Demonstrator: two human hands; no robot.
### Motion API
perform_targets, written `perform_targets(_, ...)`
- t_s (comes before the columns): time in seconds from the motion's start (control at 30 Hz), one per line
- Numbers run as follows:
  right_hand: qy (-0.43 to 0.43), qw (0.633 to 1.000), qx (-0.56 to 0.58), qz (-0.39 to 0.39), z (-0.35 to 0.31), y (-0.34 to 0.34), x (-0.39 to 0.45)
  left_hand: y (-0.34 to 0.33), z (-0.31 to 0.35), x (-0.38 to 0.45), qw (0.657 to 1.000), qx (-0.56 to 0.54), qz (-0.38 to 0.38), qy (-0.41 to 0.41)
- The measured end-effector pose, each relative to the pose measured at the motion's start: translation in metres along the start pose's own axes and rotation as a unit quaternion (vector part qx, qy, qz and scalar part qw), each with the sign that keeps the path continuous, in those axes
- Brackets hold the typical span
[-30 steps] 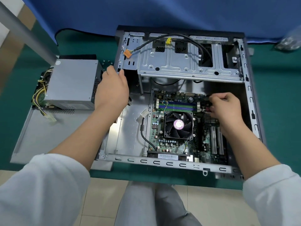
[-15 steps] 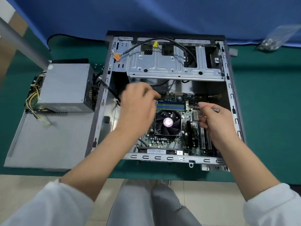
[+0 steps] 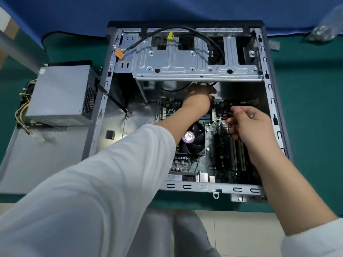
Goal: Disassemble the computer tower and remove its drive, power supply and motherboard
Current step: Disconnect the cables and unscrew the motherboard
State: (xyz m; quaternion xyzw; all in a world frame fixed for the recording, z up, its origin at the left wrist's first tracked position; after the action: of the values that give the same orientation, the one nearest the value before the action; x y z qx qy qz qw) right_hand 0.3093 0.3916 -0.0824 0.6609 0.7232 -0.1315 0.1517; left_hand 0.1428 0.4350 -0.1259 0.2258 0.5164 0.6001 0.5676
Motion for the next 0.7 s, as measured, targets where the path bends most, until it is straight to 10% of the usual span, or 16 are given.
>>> perform_targets(0.7, 0.0, 0.999, 0.021, -0.033, -0.008, -0.01, -0.01, 0.012, 0.014, -0.003, 0.998, 0.061, 0.017, -0.008)
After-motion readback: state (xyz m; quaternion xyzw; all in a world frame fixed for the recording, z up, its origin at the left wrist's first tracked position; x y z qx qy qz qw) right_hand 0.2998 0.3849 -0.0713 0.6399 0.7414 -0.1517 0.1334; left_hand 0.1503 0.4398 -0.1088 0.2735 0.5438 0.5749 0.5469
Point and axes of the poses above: each hand's wrist, its own x-axis towards the middle knuckle, its own y-axis out of the back of the hand, z = x × y, the point moved 10 cm from there along x, towards the middle knuckle, and after that the axes turned 13 degrees about x, right-handed, at the moved point
